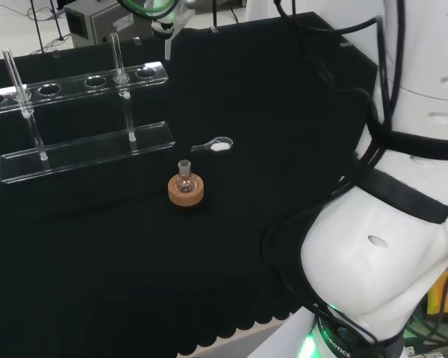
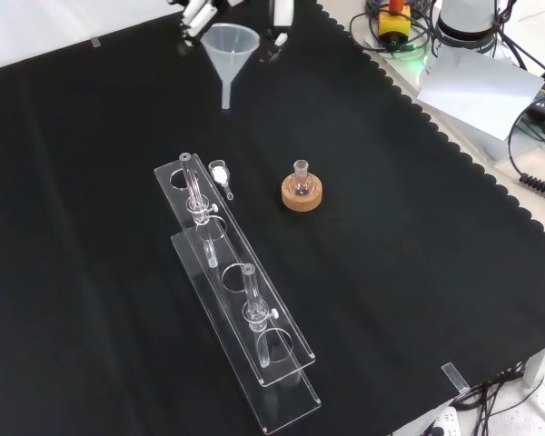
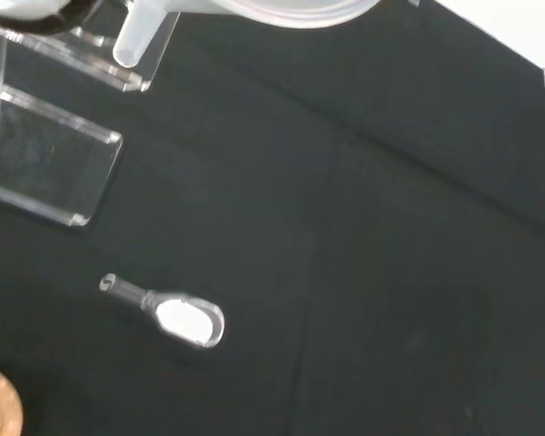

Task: Place the funnel on the round-bottom flask.

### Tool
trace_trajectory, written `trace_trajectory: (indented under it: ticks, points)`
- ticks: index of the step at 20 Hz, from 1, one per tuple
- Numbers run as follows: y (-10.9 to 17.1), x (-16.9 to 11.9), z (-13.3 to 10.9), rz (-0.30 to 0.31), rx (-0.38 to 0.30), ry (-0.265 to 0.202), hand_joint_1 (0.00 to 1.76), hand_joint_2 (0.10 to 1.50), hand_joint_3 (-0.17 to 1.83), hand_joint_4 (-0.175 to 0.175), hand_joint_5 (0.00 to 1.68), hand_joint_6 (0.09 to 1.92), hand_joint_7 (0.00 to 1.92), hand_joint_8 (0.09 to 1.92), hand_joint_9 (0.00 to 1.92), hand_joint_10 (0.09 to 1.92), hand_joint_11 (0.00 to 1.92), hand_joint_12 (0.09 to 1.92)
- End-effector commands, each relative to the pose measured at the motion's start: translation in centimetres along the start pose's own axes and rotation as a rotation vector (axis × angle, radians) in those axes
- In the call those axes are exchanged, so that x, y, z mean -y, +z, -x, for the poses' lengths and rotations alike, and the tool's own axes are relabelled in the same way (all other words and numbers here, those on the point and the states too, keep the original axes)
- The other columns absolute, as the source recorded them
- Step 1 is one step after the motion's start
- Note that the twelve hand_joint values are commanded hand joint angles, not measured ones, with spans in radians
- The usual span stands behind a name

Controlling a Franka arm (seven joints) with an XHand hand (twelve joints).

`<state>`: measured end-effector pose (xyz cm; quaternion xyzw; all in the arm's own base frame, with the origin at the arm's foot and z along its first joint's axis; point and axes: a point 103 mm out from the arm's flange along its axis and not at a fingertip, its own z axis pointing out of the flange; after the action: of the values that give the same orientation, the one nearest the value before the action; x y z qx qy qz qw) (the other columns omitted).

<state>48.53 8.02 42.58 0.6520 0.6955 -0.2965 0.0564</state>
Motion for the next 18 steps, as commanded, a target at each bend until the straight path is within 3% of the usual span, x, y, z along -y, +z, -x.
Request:
trace_trajectory:
  ticks: [1, 8, 18]
  points:
    - [1.6, 5.0, -1.0, -0.019, 0.003, 0.032, 0.81, 0.66, 0.72, -0.014, 0.66, 0.85, 0.86, 0.68, 1.16, 0.37, 0.66, 1.25]
    - [4.9, 7.1, -3.3, -0.063, 0.019, 0.019, 0.81, 0.65, 0.72, -0.013, 0.66, 0.85, 0.86, 0.68, 1.16, 0.37, 0.66, 1.25]
    - [8.9, 7.2, -5.1, -0.135, 0.032, -0.003, 0.81, 0.65, 0.72, -0.013, 0.67, 0.85, 0.86, 0.68, 1.16, 0.37, 0.66, 1.25]
